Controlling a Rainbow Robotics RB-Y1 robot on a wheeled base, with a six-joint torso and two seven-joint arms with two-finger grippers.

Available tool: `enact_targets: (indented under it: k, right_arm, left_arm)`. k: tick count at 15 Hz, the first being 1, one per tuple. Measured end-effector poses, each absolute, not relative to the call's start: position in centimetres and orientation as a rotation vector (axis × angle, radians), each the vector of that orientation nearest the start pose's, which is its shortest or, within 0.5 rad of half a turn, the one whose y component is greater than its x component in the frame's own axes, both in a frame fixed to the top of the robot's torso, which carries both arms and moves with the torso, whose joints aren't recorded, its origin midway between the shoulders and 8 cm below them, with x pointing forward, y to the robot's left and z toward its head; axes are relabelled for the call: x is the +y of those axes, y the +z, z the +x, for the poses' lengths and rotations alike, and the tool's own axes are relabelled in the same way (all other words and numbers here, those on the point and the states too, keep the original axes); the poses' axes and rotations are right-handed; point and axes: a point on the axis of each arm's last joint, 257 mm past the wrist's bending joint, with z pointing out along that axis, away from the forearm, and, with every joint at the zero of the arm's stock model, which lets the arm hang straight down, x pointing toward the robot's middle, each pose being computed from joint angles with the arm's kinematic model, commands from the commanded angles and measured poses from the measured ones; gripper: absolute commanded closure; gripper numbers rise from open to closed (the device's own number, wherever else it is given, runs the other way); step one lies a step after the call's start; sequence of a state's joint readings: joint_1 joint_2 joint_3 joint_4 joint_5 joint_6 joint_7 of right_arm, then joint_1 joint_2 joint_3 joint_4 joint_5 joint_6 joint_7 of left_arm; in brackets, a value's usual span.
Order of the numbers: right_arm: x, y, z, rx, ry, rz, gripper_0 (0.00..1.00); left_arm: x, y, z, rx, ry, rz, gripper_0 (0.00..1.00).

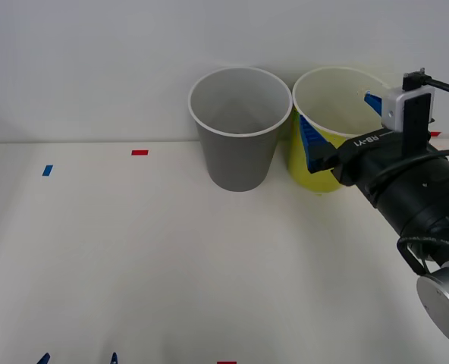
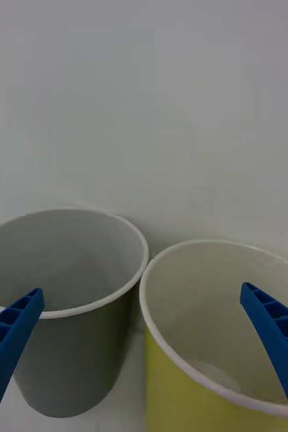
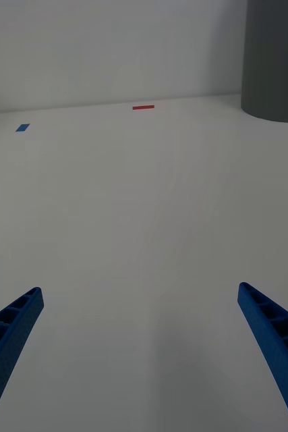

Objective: Put cans in the gray bin and PET bottles in the light green bin.

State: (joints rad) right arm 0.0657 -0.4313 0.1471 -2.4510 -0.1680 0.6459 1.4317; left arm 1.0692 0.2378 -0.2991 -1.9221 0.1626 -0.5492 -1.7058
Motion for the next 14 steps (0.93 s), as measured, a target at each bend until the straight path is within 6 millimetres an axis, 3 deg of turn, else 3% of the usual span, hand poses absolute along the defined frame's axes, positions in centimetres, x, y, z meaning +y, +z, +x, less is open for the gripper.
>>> enact_targets:
  k: [6,9,14]
  right_arm:
    - [-21.2,-8.3,42.3,1.55,0.002,-0.286,0.0]
    - [-22.0,-9.9,41.4,1.576,0.012,-0.21,0.0]
    - [-22.5,-11.2,41.9,1.579,0.014,-0.219,0.0]
  left_arm:
    - [24.5,-31.4,20.2,1.735,0.064,0.002,0.0]
    - [24.5,-31.4,20.2,1.735,0.064,0.002,0.0]
    - [24.5,-31.4,20.2,1.735,0.064,0.002,0.0]
